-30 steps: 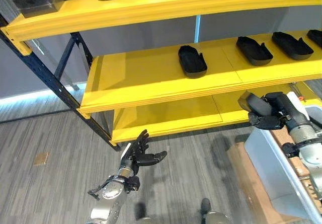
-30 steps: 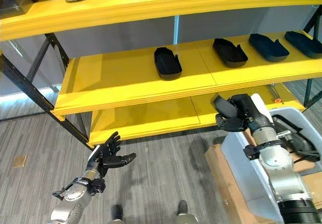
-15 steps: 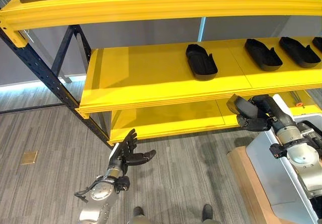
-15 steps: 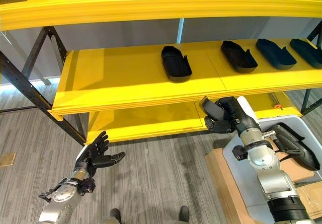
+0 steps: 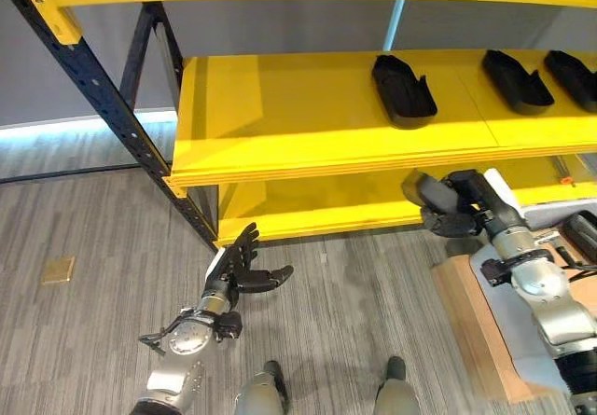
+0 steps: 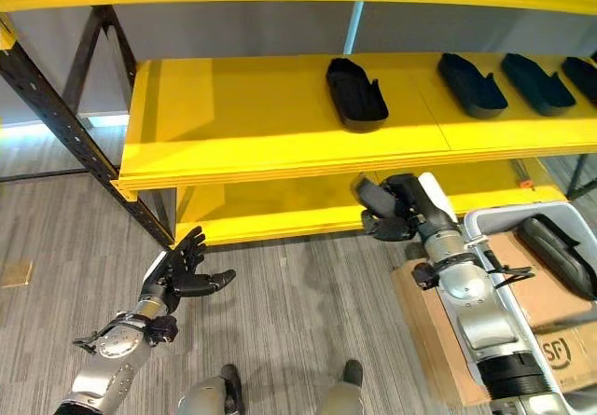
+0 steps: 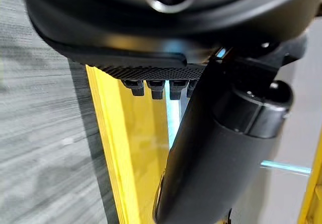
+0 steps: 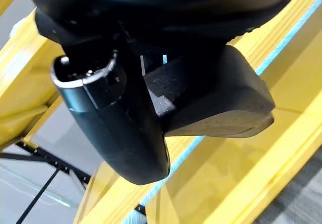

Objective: Move parts from the plastic box to the shelf.

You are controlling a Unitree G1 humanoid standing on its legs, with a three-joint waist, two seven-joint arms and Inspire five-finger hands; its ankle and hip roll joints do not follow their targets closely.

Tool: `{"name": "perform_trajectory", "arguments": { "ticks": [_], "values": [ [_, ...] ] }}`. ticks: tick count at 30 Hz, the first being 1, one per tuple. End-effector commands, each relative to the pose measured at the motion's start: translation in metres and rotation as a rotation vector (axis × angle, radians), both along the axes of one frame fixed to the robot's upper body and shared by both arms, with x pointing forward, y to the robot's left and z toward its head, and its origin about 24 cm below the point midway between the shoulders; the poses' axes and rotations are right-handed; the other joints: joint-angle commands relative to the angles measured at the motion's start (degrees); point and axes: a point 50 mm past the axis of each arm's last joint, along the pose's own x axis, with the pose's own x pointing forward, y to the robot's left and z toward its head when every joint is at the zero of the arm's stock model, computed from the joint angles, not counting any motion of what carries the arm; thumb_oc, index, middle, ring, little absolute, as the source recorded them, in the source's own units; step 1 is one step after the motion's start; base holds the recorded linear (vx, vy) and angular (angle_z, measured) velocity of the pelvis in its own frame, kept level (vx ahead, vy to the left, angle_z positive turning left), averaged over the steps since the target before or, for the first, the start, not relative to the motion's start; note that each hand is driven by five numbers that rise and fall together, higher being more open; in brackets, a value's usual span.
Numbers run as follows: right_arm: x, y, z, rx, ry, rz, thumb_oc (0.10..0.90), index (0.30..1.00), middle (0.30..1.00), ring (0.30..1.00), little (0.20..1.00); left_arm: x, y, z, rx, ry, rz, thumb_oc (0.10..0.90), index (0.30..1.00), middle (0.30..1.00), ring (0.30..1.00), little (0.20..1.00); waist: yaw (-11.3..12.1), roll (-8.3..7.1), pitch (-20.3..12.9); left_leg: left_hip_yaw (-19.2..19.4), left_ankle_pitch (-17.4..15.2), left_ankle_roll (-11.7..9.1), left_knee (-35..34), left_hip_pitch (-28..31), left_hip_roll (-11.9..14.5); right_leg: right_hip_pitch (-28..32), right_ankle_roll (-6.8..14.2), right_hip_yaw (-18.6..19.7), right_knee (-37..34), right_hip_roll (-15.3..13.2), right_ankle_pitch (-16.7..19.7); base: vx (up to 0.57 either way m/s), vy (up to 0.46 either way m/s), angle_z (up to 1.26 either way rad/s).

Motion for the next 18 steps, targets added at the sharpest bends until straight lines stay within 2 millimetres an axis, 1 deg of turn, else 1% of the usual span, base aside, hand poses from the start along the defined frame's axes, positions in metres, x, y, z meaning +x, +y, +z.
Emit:
{"name": "perform_trajectory", "arguments": {
  "ticks": [1,2,3,4,5,6,7,8,15,16,17,18],
  "values": [
    [0.010,-0.008,0.093,-0.037,-0.385,-0.013,0.400,0.300,0.300,0.300,0.300,0.014,-0.006,0.048,-0.030,-0.262,-0.017,0.900,1.000,1.000,1.000,1.000,-1.37,-0.14,-1.14,-8.66,3.34,-4.60,-7.36,3.28,4.71,4.54,6.22,2.71,-6.17,-0.12,2.35,0.06,-0.208,-0.38],
    [0.009,-0.009,0.093,-0.043,-0.386,-0.018,0.400,0.300,0.300,0.300,0.300,0.014,-0.007,0.046,-0.032,-0.258,-0.016,0.900,1.000,1.000,1.000,1.000,-1.10,-0.47,-0.92,-9.05,2.94,-5.19,-6.43,3.58,5.44,4.22,6.57,3.09,-7.09,-0.30,2.86,0.10,-0.180,-0.16],
    [0.009,-0.010,0.092,-0.049,-0.384,-0.022,0.400,0.300,0.300,0.300,0.300,0.014,-0.007,0.046,-0.038,-0.258,-0.012,0.900,1.000,1.000,1.000,1.000,-0.96,-0.82,-0.85,-9.23,2.52,-5.75,-5.64,3.81,5.86,4.16,6.67,3.05,-7.63,-0.10,2.53,0.09,-0.181,-0.09],
    [0.006,-0.012,0.092,-0.059,-0.385,-0.031,0.400,0.300,0.300,0.300,0.300,0.014,-0.008,0.045,-0.044,-0.256,-0.012,0.900,1.000,1.000,1.000,1.000,-0.80,-1.46,-1.15,-9.63,2.28,-6.31,-4.63,3.55,5.87,5.08,6.58,3.23,-8.12,-0.05,1.60,0.06,-0.117,0.12],
    [0.005,-0.013,0.091,-0.059,-0.384,-0.033,0.400,0.300,0.300,0.300,0.300,0.014,-0.008,0.045,-0.044,-0.255,-0.014,0.900,1.000,1.000,1.000,1.000,-0.82,-1.43,-1.13,-9.80,2.17,-6.33,-4.41,3.46,5.88,5.24,6.60,3.06,-8.15,-0.05,1.54,0.05,-0.124,0.50],
    [0.004,-0.015,0.089,-0.059,-0.378,-0.041,0.400,0.300,0.300,0.300,0.300,0.015,-0.011,0.044,-0.058,-0.254,-0.021,0.900,1.000,1.000,1.000,1.000,-0.78,-1.90,-1.35,-9.87,2.00,-6.80,-3.92,3.42,5.80,6.18,6.93,2.69,-8.36,0.07,1.86,0.08,-0.218,0.66],
    [0.003,-0.019,0.092,-0.074,-0.385,-0.054,0.400,0.300,0.300,0.300,0.300,0.013,-0.015,0.043,-0.080,-0.255,-0.027,0.900,1.000,1.000,1.000,1.000,-0.42,-1.69,-1.89,-10.55,1.84,-7.89,-3.00,3.83,7.14,7.79,7.00,1.42,-7.32,1.19,0.50,0.10,-0.293,0.60],
    [0.002,-0.020,0.092,-0.074,-0.386,-0.058,0.400,0.300,0.300,0.300,0.300,0.012,-0.015,0.042,-0.090,-0.249,-0.027,0.900,1.000,1.000,1.000,1.000,-0.52,-1.54,-2.22,-11.04,2.08,-8.18,-3.15,4.00,7.76,8.08,6.65,1.82,-6.70,2.04,-1.11,0.07,-0.228,0.29],
    [0.002,-0.020,0.092,-0.074,-0.386,-0.058,0.400,0.300,0.300,0.300,0.300,0.012,-0.015,0.042,-0.090,-0.249,-0.027,0.900,1.000,1.000,1.000,1.000,-0.65,-1.70,-2.43,-11.06,2.43,-8.11,-3.40,3.75,7.53,7.77,6.64,1.81,-6.68,1.85,-0.99,0.00,-0.011,-0.03],
    [0.002,-0.020,0.092,-0.074,-0.386,-0.058,0.400,0.300,0.300,0.300,0.300,0.012,-0.015,0.042,-0.090,-0.249,-0.027,0.900,1.000,1.000,1.000,1.000,-0.65,-1.70,-2.43,-11.06,2.43,-8.11,-3.40,3.75,7.53,7.77,6.64,1.81,-6.68,1.85,-0.99,0.19,-0.409,-0.05],
    [0.004,-0.023,0.089,-0.064,-0.380,-0.092,0.400,0.300,0.300,0.300,0.300,0.002,-0.018,0.029,-0.117,-0.194,-0.022,0.900,1.000,1.000,1.000,1.000,-1.29,0.61,-4.31,-12.29,5.52,-9.66,-7.47,7.21,11.56,10.35,4.34,2.35,-4.06,6.34,-7.77,0.19,-0.409,0.00],
    [0.004,-0.023,0.089,-0.064,-0.380,-0.092,0.400,0.300,0.300,0.300,0.300,0.002,-0.018,0.029,-0.117,-0.194,-0.022,0.900,1.000,1.000,1.000,1.000,-1.29,0.61,-4.31,-12.29,5.52,-9.66,-7.47,7.21,11.56,10.35,4.34,2.35,-4.06,6.34,-7.77,0.23,-0.472,0.15]
  ]
}}
